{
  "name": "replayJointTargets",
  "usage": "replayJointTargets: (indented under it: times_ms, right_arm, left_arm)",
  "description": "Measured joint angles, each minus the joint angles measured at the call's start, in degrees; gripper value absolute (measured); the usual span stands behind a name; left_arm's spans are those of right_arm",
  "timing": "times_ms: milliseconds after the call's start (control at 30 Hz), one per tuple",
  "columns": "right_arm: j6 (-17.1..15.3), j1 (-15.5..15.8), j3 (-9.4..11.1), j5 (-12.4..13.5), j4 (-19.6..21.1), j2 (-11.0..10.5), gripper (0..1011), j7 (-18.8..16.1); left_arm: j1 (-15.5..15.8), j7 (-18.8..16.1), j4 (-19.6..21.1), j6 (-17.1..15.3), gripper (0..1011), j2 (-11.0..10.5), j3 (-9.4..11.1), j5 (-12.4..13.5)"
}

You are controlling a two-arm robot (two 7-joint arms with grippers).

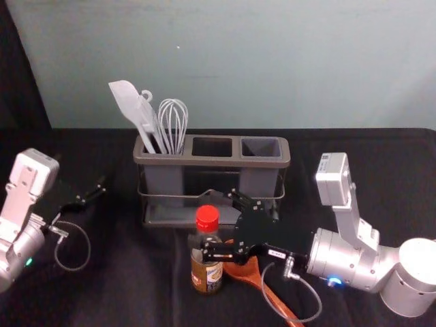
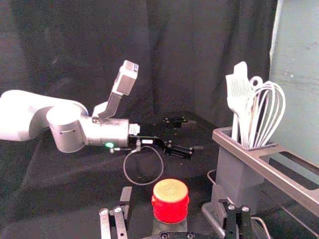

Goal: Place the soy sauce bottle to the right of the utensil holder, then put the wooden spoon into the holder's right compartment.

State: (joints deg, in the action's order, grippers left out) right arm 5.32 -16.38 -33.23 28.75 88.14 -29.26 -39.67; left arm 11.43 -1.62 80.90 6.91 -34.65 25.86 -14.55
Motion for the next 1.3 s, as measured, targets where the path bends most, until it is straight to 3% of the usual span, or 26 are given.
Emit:
replayJointTargets:
  times_ms: [233,400,967,1300]
  right_arm:
    - [0.0,0.1,0.0,0.0,0.2,-0.1,1007,0.0]
    - [0.0,0.1,0.0,0.0,0.2,-0.2,913,0.1]
    - [0.0,0.2,0.1,0.1,0.4,-0.2,395,0.1]
    - [0.3,1.0,0.7,0.0,2.1,-1.1,392,0.5]
  left_arm:
    - [0.0,0.0,0.0,0.0,1011,0.0,0.0,0.0]
    - [0.0,0.0,0.0,0.0,1011,0.0,0.0,0.0]
    - [0.0,0.0,0.0,0.0,1011,0.0,0.0,0.0]
    - [0.0,0.0,0.0,0.0,1011,0.0,0.0,0.0]
